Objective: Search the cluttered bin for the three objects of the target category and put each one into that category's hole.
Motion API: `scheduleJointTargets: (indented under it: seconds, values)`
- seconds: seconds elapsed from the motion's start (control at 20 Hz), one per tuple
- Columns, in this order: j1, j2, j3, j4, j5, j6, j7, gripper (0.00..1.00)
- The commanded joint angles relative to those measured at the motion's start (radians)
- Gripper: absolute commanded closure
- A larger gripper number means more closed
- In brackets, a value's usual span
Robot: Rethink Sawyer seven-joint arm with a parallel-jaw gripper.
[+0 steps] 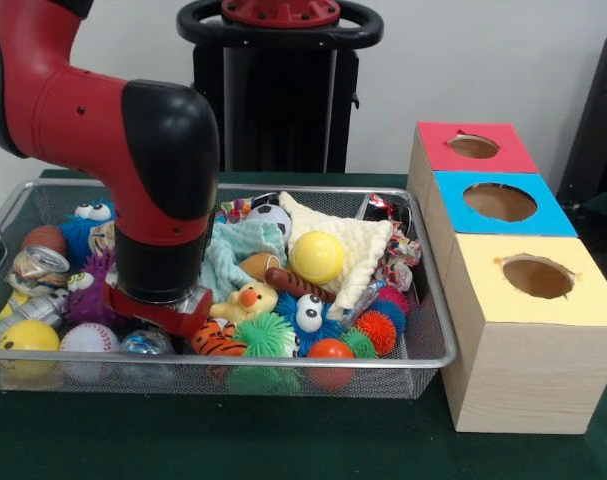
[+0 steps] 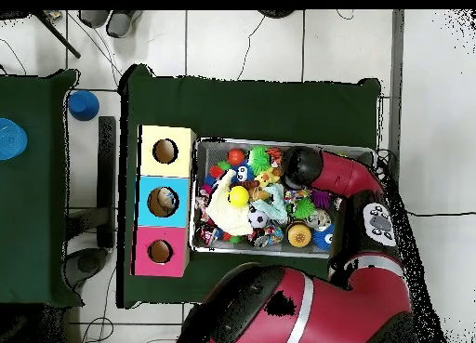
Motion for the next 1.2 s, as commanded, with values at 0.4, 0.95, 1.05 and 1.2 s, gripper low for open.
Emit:
scheduleJointTargets:
  seconds: [0.4, 0.95, 1.05, 1.2]
  values:
    - [-0.002, 0.025, 0.166, 0.237, 0.007, -0.108, 0.087, 1.0]
    - [-0.003, -0.083, 0.16, 0.361, 0.014, -0.107, 0.107, 1.0]
    - [-0.002, -0.105, 0.157, 0.384, 0.013, -0.11, 0.108, 1.0]
    - [0.0, -0.125, 0.153, 0.404, 0.019, -0.107, 0.114, 1.0]
